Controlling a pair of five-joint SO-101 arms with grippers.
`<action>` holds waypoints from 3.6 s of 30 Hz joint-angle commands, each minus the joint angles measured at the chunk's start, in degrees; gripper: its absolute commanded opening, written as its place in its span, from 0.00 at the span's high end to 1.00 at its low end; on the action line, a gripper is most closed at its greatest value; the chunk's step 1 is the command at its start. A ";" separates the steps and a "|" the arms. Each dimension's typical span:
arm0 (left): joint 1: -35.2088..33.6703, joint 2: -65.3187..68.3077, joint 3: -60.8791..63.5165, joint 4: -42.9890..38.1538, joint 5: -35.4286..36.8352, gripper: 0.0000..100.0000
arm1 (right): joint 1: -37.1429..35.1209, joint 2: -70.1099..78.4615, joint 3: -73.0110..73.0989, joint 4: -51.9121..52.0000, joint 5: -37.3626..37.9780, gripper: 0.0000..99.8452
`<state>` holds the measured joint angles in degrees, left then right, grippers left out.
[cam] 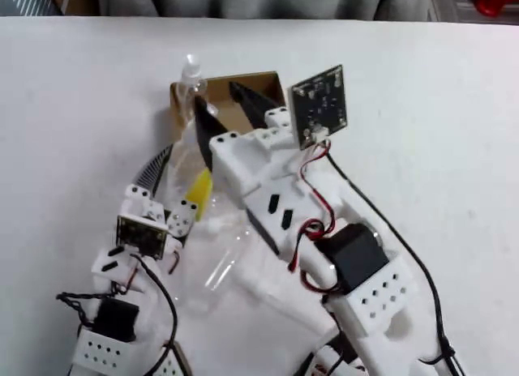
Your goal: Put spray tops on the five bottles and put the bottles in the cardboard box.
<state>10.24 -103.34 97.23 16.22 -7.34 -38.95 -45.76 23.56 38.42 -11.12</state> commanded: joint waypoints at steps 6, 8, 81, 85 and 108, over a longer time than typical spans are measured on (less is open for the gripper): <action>-0.22 -1.45 -0.26 1.05 0.18 0.98 | 9.54 1.63 2.73 -6.64 -0.44 0.99; -0.22 -1.45 -0.26 1.14 0.18 0.98 | 9.71 4.18 5.19 -10.15 -0.44 0.98; -8.92 0.66 -10.46 3.43 16.26 0.98 | -12.62 -11.56 51.96 -31.25 6.07 0.99; -8.92 9.98 -16.35 3.96 16.26 0.98 | -12.88 -11.56 57.14 -40.92 6.07 0.99; -7.16 14.29 -23.21 7.74 16.09 0.98 | -17.54 -5.58 65.67 -69.67 6.07 0.99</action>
<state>2.42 -83.74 74.02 23.69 8.13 -56.00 -54.73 90.29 -25.23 -5.32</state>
